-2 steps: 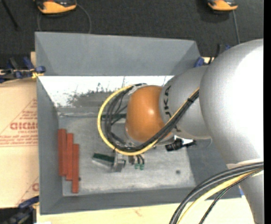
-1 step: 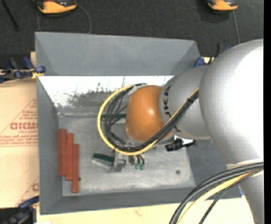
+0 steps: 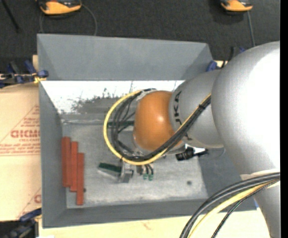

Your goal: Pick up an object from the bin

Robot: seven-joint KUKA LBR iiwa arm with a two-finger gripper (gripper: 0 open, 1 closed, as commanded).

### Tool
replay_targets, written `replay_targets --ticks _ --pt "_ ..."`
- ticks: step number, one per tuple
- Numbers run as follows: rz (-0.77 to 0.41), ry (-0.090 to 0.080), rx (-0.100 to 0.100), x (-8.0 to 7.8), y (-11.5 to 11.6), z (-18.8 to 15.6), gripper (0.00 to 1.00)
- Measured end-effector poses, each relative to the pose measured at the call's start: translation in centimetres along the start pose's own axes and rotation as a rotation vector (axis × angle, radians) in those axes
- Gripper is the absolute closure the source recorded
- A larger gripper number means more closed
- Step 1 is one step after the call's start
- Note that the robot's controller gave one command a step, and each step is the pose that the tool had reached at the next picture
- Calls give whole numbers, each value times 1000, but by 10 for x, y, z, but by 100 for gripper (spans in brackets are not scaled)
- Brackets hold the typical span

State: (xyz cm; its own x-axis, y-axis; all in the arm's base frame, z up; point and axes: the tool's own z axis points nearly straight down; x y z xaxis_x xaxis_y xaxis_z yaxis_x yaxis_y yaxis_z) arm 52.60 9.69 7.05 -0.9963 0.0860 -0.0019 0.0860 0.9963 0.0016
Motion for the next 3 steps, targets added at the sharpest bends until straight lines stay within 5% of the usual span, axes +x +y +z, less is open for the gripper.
replay_targets --ticks 3 --pt "3 0 0 0 0 0 100"
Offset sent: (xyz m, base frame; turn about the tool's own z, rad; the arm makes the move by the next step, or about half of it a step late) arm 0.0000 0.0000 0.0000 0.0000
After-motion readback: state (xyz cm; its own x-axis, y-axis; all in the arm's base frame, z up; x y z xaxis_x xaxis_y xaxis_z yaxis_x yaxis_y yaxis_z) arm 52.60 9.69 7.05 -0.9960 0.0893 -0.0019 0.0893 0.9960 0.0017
